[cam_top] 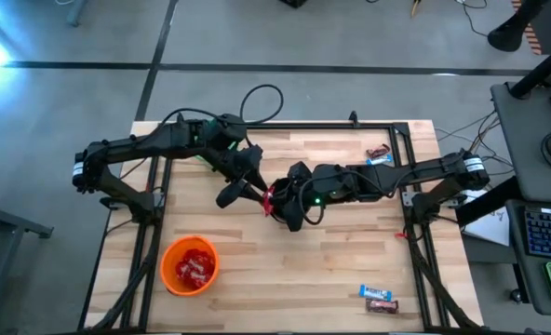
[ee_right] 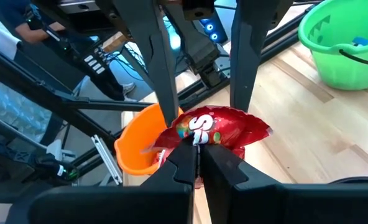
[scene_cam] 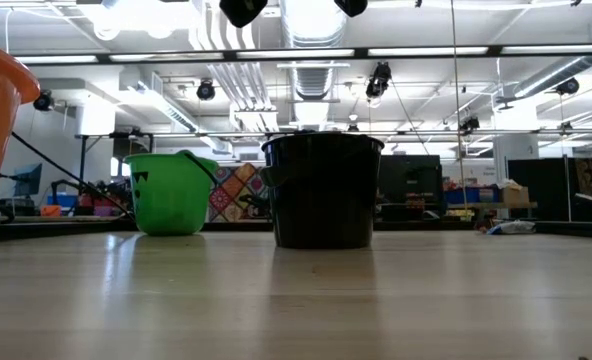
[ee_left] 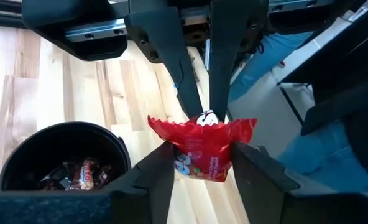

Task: Sort candy
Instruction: Put the red candy pack into the orange bucket

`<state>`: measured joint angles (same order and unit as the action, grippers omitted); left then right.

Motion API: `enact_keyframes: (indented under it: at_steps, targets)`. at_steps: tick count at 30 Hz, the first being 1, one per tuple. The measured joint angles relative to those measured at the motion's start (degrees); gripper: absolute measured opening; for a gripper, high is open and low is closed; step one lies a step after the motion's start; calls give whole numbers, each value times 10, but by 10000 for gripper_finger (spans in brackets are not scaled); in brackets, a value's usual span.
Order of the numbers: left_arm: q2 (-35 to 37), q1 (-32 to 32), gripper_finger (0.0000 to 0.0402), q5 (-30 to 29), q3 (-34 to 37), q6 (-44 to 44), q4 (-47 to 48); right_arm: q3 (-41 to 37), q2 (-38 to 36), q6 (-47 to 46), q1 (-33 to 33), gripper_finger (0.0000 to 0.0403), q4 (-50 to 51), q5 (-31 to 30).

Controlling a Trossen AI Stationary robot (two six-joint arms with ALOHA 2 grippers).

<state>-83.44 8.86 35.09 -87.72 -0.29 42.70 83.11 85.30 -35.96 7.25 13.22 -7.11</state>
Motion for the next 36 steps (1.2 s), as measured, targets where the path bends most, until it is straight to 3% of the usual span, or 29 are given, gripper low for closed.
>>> enact_keyframes:
  at_steps: [10,23,36]
  targets:
    - [1,0,10,0,0,28,4,0,0,0,0,9,-2,-1]
    - [1,0,2,3,0,30,4,0,0,24,0,18,-3,-3]
    - [4,0,1,2,-1,33,14,0,-5,31,0,141,-6,2]
